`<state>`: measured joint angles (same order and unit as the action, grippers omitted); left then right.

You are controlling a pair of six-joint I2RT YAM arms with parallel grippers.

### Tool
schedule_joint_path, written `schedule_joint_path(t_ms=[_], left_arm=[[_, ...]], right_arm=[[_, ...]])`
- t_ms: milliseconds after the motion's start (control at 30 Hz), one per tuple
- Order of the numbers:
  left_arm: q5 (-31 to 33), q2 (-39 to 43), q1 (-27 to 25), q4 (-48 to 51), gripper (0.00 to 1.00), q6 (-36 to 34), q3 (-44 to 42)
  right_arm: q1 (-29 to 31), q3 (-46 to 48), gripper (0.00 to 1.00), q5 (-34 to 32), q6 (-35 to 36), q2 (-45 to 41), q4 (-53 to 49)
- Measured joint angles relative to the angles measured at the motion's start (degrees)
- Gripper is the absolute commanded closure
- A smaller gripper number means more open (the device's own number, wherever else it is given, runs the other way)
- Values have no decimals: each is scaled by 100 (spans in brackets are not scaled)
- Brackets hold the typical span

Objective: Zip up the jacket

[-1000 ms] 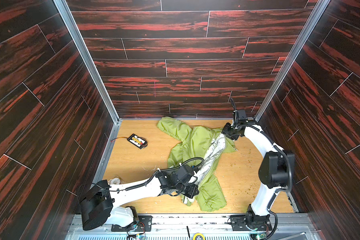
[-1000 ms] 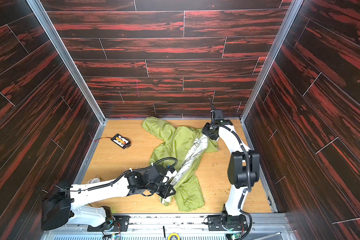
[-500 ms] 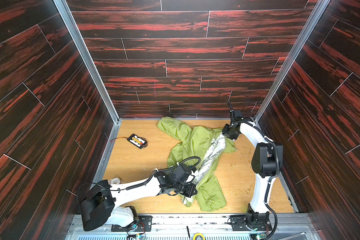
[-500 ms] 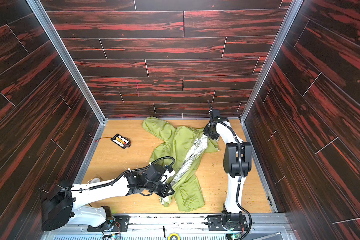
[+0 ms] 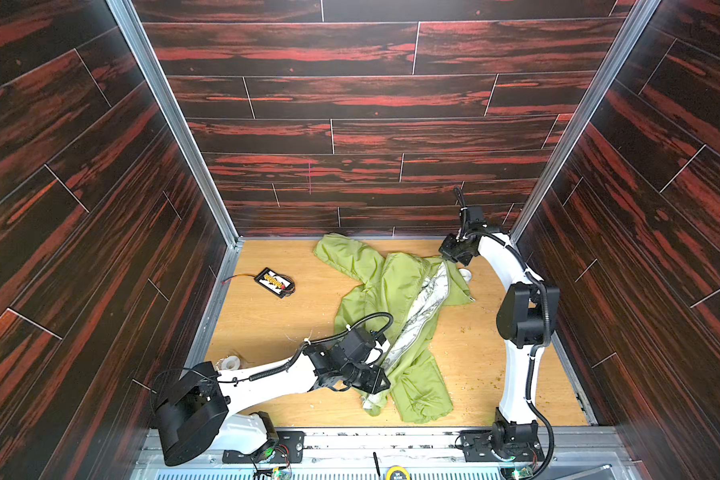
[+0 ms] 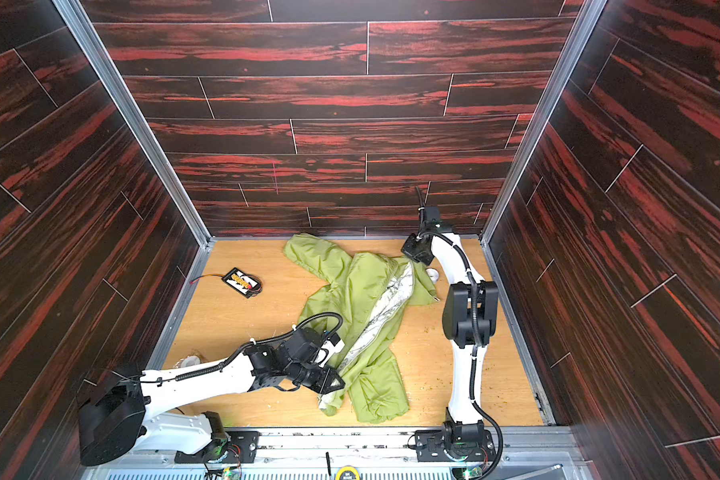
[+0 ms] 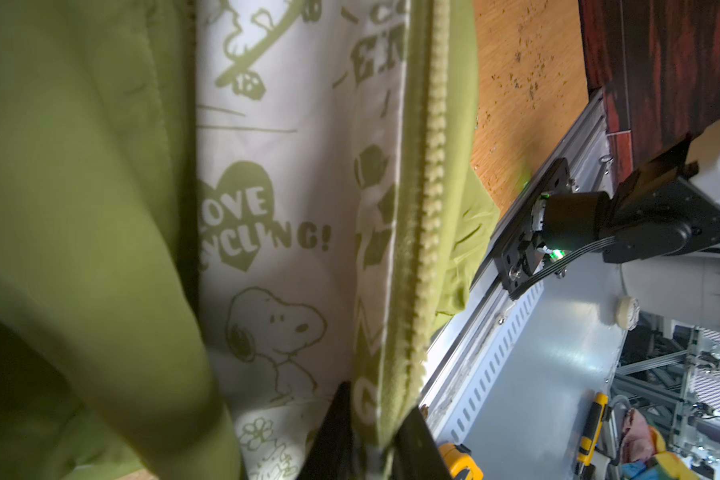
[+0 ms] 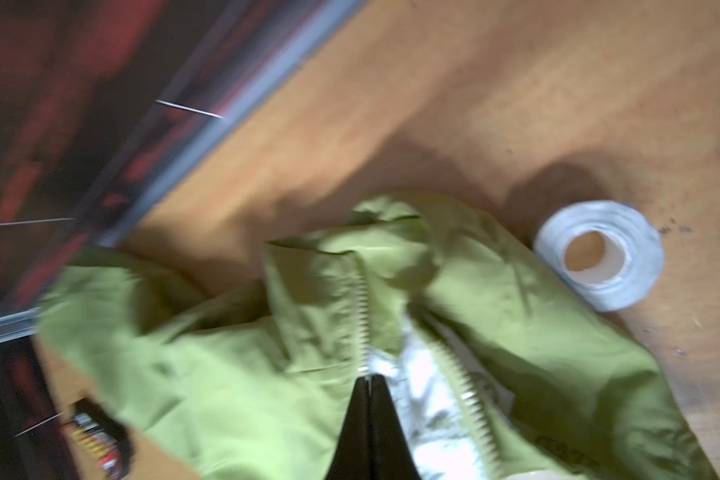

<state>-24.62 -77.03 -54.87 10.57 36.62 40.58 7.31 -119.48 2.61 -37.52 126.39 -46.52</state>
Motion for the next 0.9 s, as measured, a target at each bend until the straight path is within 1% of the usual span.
schedule_joint_path(t_ms=[100, 233, 300, 367, 433, 500, 533, 567, 633, 700, 767, 900], left_arm=[[-74, 0, 28, -11, 71, -4, -7], [-157, 0, 50, -35, 66, -20, -9], [-195, 0, 55, -35, 66, -26, -9], [-208, 0, 61, -42, 69, -28, -17], [-234, 0, 83, -76, 73, -42, -42], [-256, 0, 118, -116, 81, -44, -66], [-273, 0, 133, -140, 83, -44, -87], [-291, 0, 146, -157, 83, -46, -109], [-310, 0, 170, -162, 79, -37, -138], [-334, 0, 186, -168, 72, -39, -149], [-350, 7, 195, -179, 69, -35, -162], [-350, 72, 201, -205, 67, -13, -227]], right_arm=[[11, -306, 100, 90, -35, 28, -61], [35, -487, 100, 144, -83, 144, -107], [46, -533, 100, 149, -103, 232, -181], [48, -632, 100, 142, -109, 354, -289], [63, -726, 99, 120, -107, 452, -382], [66, -778, 90, 55, -96, 514, -479], [66, -804, 84, 4, -79, 527, -549], [66, -831, 80, -59, -26, 533, -612], [66, -852, 75, -162, 2, 535, -697], [61, -861, 75, -264, 74, 535, -761], [57, -848, 75, -356, 129, 535, -809], [31, -776, 78, -492, 212, 535, -857]])
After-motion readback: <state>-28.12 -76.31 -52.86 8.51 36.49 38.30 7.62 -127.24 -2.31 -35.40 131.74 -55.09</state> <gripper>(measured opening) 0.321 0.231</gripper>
